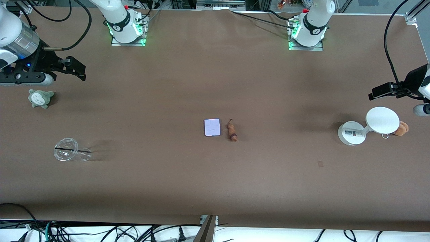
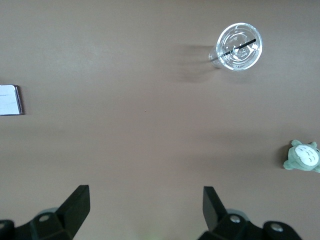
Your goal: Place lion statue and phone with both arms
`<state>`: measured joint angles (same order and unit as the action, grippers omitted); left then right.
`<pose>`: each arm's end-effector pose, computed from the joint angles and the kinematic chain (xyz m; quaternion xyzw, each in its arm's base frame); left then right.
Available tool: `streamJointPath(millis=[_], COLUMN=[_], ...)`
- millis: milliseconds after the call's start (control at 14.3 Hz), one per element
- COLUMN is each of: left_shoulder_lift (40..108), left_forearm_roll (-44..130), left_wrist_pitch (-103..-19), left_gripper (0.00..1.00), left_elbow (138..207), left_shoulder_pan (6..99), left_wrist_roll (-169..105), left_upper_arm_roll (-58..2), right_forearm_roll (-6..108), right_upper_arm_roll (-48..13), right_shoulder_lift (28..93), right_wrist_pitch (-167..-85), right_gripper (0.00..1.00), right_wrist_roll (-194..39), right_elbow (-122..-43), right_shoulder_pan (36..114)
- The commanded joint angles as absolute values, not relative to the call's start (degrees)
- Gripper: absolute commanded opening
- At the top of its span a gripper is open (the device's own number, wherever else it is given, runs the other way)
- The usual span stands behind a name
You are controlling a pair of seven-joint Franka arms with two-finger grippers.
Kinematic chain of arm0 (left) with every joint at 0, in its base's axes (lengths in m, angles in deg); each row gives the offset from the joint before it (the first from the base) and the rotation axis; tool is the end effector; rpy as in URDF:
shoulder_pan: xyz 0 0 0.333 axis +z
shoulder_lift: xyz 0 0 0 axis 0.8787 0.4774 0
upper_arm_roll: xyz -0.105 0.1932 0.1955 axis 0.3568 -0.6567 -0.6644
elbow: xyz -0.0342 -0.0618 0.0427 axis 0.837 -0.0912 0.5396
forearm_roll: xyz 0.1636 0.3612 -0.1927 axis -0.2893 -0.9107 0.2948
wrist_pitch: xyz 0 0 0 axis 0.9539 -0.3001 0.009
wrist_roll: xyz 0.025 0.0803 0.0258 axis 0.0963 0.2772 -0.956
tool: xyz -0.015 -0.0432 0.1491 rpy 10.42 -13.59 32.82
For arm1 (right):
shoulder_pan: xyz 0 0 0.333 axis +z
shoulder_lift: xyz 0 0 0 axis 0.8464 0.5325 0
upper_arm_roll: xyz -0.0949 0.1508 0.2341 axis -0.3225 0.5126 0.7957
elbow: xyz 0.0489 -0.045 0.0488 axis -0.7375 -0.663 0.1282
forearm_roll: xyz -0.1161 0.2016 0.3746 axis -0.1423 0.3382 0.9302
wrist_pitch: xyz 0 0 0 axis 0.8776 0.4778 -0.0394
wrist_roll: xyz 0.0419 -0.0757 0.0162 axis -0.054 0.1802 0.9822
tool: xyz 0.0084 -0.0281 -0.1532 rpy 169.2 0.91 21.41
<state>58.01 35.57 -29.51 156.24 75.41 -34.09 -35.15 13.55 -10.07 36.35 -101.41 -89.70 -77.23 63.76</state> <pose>0.6319 0.0337 0.5022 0.9952 0.0636 -0.0684 0.0303 0.5909 0.0820 0.5317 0.9998 0.0098 -0.0170 0.0090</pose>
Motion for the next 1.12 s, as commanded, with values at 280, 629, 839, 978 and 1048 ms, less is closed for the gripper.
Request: streamJointPath(millis=[280,629,839,978,1048], left_shoulder_lift=[59.0,59.4,59.9,61.4,63.3], left_forearm_roll=[36.1,37.1,37.2,37.4,38.1], left_wrist_pitch=[-28.6,-28.7,-28.8,-29.5,-30.5], left_gripper=[1.0,1.0,1.0,1.0,1.0], left_elbow=[154.4,154.3,154.3,153.8,152.5], left_shoulder_pan=[75.4,75.5,74.3,71.0,69.1], left_wrist_roll=[-35.1,-34.9,-31.3,-25.0,-21.6], left_upper_arm_roll=[-35.3,-35.4,-34.1,-33.9,-33.9], right_forearm_roll=[14.5,14.5,14.5,14.5,14.5], right_upper_arm_roll=[-9.8,-9.8,-9.8,-9.9,-9.9], right_shoulder_lift=[36.8,36.8,36.8,36.8,36.8], right_wrist_pitch=[-101.1,-101.1,-101.1,-101.2,-101.2], right_gripper=[1.0,1.0,1.0,1.0,1.0], right_wrist_roll=[-90.4,-90.4,-90.4,-90.4,-90.4], right_elbow=[-76.0,-76.0,-76.0,-76.0,-76.0], right_shoulder_pan=[63.4,63.4,63.4,63.4,63.4])
